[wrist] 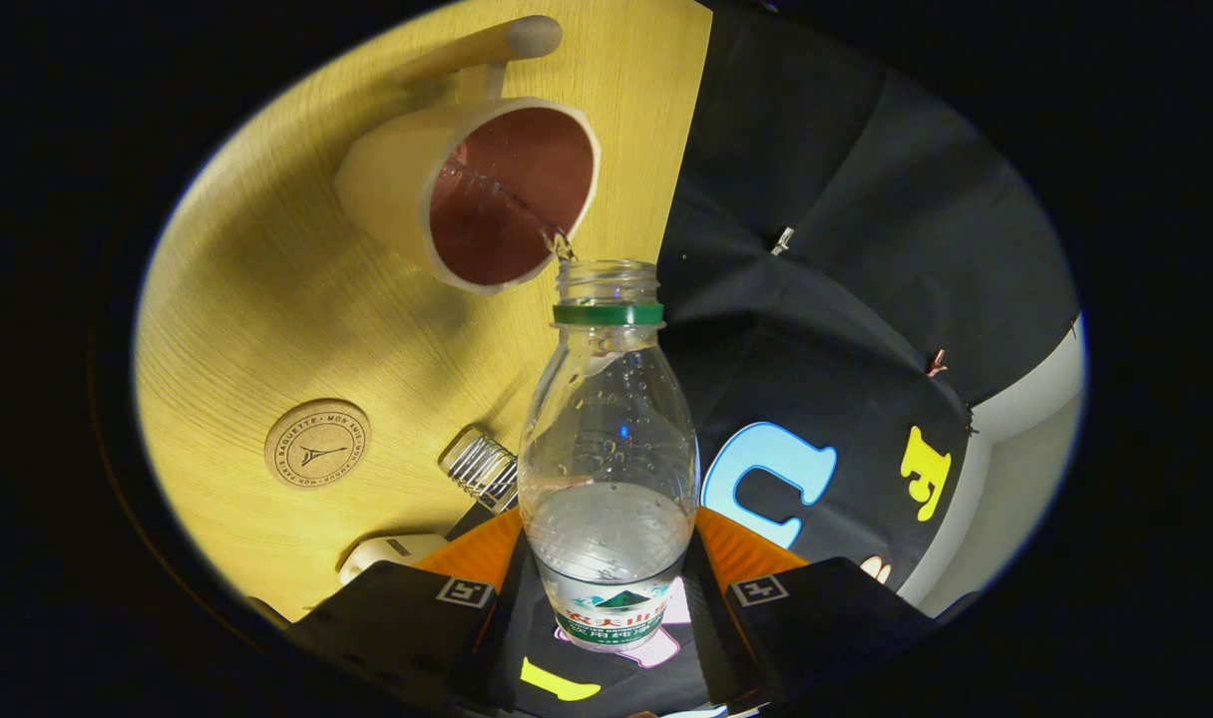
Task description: Take the bottle from table, then pour the juice into the cup, finally place the bottle on the coaster
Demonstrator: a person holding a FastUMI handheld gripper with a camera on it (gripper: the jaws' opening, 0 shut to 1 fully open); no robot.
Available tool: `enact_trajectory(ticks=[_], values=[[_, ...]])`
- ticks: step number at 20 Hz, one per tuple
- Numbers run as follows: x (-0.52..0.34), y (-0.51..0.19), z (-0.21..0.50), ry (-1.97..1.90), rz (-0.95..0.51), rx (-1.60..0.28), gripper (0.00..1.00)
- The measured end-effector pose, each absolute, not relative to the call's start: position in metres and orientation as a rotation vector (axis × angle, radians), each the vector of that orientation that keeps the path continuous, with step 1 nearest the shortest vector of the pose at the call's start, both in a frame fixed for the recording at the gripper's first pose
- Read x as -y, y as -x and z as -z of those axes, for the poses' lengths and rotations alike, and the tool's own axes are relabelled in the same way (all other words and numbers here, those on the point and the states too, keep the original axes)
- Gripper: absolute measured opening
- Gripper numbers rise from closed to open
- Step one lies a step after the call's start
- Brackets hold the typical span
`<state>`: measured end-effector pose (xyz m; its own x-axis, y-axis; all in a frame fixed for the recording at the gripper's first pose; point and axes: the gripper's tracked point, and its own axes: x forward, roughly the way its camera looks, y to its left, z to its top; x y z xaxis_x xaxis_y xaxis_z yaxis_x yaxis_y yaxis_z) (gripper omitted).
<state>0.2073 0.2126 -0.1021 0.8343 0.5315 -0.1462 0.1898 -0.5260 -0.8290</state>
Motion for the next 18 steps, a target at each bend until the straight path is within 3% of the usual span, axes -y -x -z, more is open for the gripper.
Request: enact_trajectory(ticks=[18], values=[[-0.227,-0.195,0.103,2.234,-0.522,0.590,0.71]])
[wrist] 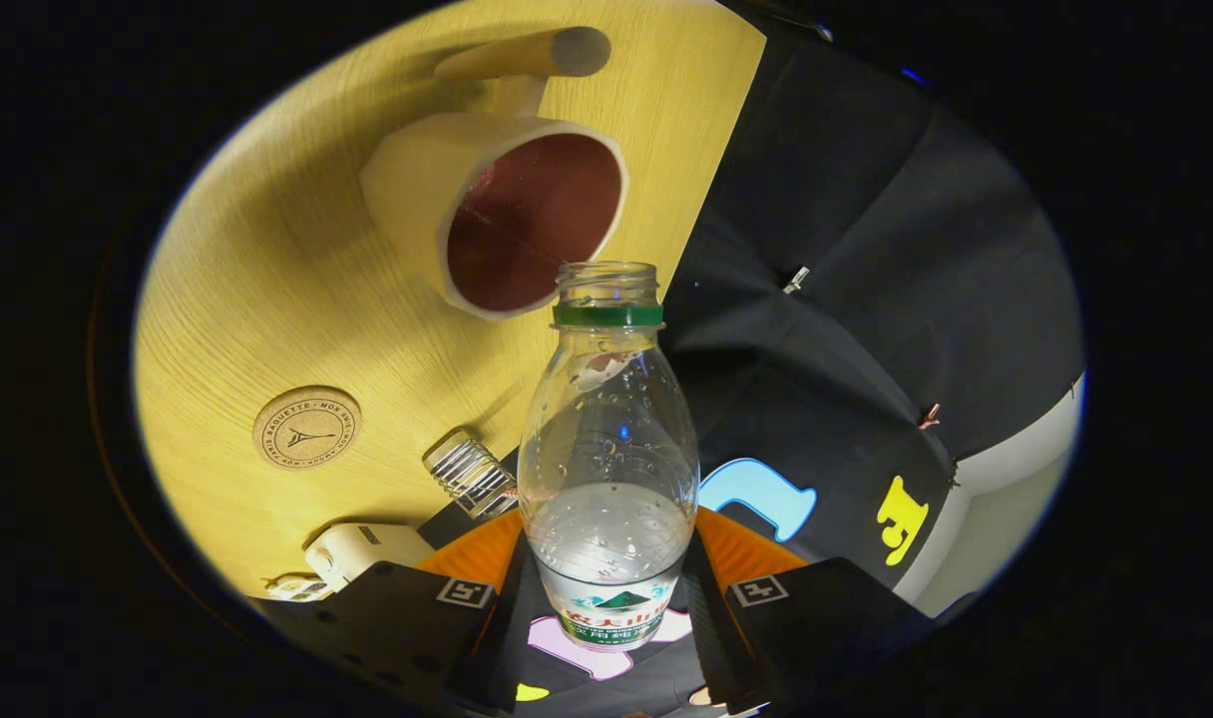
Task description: Take the bottle from table, then pour the juice into the cup, finally place the bottle on the coaster
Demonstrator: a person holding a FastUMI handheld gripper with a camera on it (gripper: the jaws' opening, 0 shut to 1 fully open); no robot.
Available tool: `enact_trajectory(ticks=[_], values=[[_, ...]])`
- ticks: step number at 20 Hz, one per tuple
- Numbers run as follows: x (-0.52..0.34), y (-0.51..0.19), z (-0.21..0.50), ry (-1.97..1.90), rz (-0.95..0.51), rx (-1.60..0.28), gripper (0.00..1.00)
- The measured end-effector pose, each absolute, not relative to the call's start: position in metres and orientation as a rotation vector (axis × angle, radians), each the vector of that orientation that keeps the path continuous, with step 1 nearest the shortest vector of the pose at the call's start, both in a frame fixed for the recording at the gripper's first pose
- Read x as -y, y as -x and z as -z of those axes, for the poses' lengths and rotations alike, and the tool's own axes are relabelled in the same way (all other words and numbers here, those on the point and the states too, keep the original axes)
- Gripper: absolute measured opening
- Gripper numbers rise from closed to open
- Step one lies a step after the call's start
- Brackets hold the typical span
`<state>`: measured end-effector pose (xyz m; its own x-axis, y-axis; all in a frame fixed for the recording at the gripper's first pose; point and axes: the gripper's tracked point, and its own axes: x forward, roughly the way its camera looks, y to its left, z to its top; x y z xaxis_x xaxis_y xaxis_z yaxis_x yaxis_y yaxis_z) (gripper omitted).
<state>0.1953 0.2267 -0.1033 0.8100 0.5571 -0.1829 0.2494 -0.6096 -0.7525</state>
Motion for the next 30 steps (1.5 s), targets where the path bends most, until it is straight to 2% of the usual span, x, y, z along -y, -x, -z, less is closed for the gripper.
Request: enact_trajectory(ticks=[8,12,16,23,27,30], values=[[-0.220,-0.196,0.098,2.188,-0.497,0.511,0.71],[-0.205,-0.194,0.093,2.035,-0.484,0.361,0.71],[-0.184,-0.191,0.089,1.724,-0.475,0.149,0.71],[-0.148,-0.194,0.074,1.118,-0.470,-0.113,0.72],[-0.140,-0.204,0.069,0.747,-0.501,-0.191,0.72],[-0.134,-0.215,0.058,0.526,-0.521,-0.158,0.72]])
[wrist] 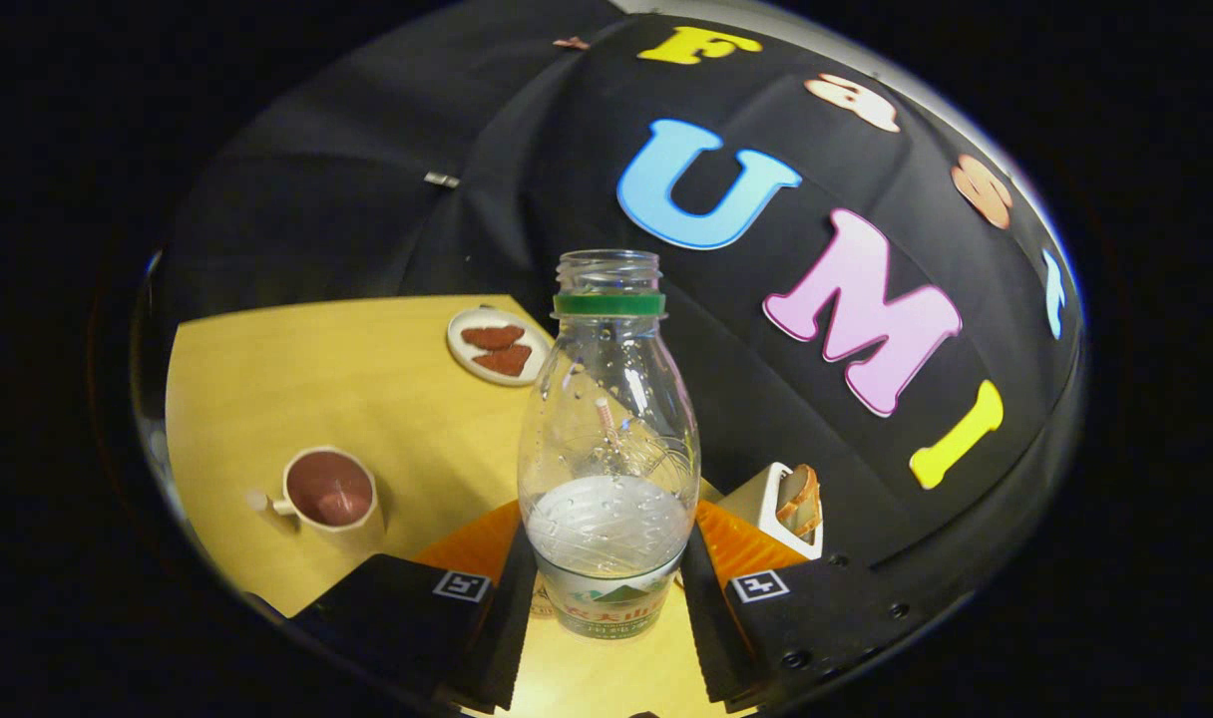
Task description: Take the bottle from table, then pour the juice into the cup, finally place the bottle on the coaster
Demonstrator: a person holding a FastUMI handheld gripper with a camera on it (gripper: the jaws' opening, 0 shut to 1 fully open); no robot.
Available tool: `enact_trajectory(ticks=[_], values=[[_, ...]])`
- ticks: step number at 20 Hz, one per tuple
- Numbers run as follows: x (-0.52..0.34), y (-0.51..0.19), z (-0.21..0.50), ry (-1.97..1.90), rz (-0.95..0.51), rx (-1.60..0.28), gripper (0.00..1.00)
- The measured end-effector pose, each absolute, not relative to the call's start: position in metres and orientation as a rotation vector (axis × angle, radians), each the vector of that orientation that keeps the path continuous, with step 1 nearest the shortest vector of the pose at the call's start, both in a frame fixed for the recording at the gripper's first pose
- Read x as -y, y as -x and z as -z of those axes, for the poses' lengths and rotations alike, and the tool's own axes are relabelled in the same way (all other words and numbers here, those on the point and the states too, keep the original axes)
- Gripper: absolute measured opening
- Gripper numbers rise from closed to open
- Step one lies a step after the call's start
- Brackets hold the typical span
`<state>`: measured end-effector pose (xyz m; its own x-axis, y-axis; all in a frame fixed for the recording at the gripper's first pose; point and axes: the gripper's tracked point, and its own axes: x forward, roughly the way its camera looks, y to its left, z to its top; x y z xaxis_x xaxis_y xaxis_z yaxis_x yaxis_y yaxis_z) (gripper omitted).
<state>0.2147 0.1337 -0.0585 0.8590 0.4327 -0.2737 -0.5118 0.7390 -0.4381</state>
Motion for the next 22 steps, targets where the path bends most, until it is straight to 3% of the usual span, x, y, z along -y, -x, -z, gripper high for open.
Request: enact_trajectory(ticks=[11,22], values=[[-0.117,-0.271,0.128,-0.001,-0.580,-0.227,0.73],[-0.117,-0.284,0.167,0.019,-0.568,-0.183,0.76]])
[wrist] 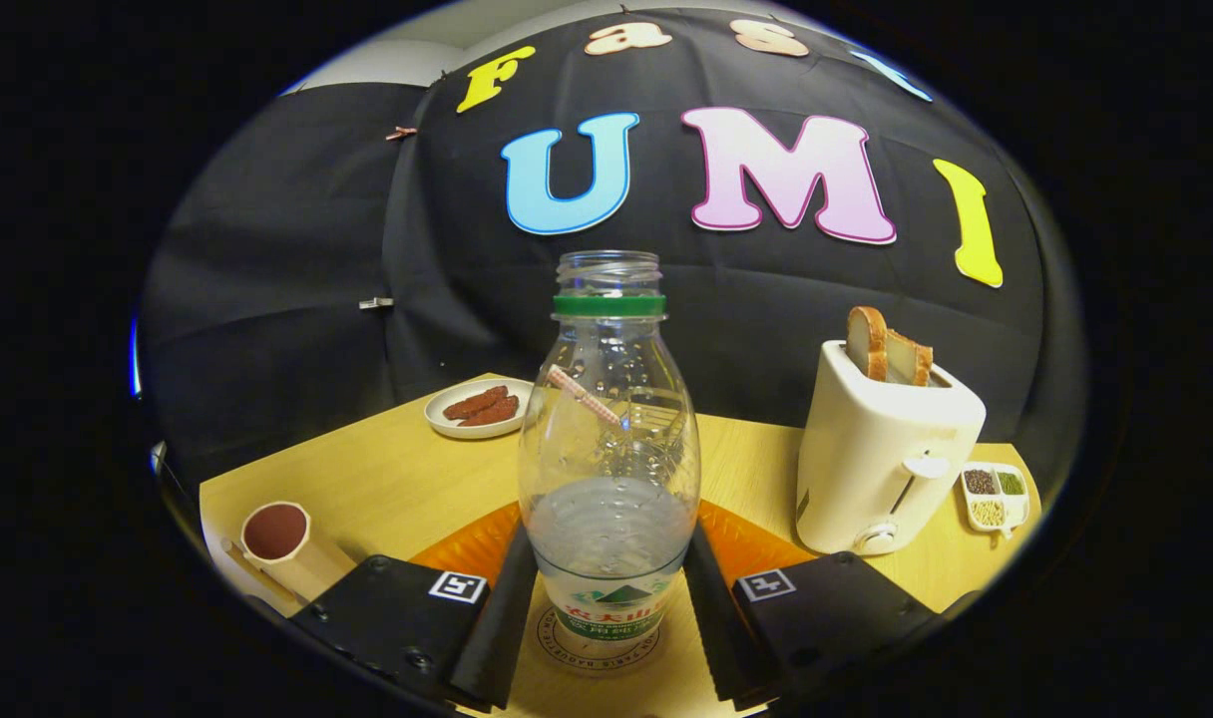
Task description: Take the bottle from table, then pour the juice into the cup, finally place the bottle on the coaster
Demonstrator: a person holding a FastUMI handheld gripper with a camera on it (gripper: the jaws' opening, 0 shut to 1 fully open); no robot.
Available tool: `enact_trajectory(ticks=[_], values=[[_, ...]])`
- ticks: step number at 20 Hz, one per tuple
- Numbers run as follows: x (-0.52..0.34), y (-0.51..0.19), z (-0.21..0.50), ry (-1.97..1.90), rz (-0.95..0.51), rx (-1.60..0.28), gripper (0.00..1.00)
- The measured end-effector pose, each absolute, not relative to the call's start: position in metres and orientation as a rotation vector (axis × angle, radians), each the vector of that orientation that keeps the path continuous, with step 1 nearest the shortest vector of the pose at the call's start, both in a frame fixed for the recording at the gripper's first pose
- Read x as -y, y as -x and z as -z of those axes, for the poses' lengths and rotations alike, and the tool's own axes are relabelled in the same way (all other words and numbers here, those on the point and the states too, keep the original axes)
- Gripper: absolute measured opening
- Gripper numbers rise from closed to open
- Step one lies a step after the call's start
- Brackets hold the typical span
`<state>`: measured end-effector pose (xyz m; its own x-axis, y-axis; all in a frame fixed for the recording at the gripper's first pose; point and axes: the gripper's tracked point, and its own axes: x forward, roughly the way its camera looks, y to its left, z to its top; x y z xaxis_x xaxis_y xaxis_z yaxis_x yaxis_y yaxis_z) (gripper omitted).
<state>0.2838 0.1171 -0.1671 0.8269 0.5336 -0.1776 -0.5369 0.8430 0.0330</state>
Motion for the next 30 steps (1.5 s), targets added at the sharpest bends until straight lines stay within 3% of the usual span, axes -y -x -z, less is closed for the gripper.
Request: enact_trajectory(ticks=[10,12,13,22,30], values=[[-0.119,-0.278,0.176,0.090,-0.553,-0.154,0.80],[-0.120,-0.277,0.171,0.061,-0.556,-0.151,0.88],[-0.118,-0.277,0.167,0.061,-0.548,-0.146,0.99],[-0.079,-0.249,0.145,0.143,-0.469,-0.094,0.99],[-0.045,-0.170,0.037,0.083,-0.487,-0.033,0.98]])
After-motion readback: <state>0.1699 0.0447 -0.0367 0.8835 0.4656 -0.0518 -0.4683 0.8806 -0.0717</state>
